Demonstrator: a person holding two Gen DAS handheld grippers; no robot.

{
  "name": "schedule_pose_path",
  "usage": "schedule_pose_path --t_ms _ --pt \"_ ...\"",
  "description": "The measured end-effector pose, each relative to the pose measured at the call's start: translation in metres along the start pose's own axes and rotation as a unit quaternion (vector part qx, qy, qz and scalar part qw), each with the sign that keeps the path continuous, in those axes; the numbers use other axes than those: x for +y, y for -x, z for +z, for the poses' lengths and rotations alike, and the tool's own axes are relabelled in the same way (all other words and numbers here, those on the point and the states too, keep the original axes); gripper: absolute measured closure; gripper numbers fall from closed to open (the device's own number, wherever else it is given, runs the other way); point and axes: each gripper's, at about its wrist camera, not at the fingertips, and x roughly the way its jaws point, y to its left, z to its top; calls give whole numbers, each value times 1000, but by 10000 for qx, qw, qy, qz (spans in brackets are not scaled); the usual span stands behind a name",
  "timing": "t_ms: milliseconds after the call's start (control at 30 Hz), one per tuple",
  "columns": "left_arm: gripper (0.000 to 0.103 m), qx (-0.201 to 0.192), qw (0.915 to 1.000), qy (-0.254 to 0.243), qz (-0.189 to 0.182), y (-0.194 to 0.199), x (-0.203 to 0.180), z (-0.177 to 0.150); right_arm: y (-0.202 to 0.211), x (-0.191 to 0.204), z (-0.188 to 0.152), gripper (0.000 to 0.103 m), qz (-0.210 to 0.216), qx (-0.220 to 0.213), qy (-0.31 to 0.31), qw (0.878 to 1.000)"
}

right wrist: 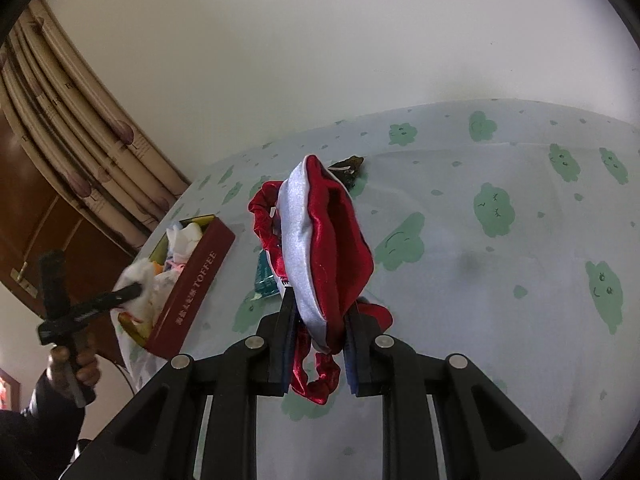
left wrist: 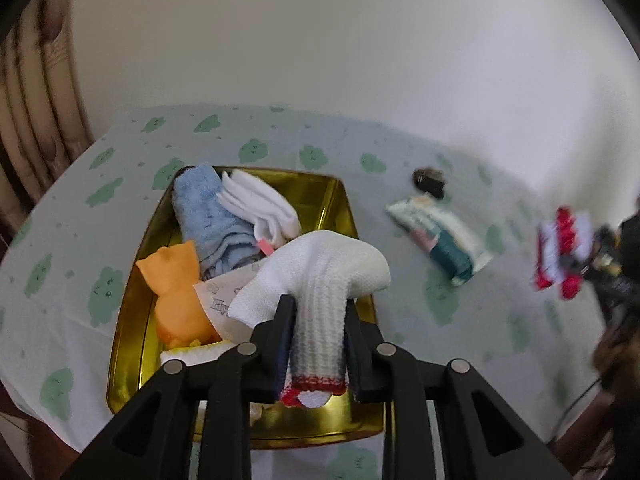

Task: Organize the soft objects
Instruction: 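Carry the white glove into the tray and open the left gripper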

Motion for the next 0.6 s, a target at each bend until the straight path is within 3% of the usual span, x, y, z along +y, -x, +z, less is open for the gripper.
schedule_pose_path --t_ms 167,267,333,400,600 --pt "65 223 9997 -15 59 -8 -2 -7 5 11 2 85 105 -7 129 9999" --pt "43 38 9994 -70 339 3 -3 -10 5 26 5 84 205 -3 270 9994" --pt "42 -71 9988 -161 467 11 -5 -10 3 38 8 84 273 8 377 9989" --pt "42 -190 9991 -106 364 22 -3 -11 -1 51 12 84 442 26 432 9981" --pt "42 -859 9944 358 495 68 9 -32 -27 114 28 84 1151 241 687 9907"
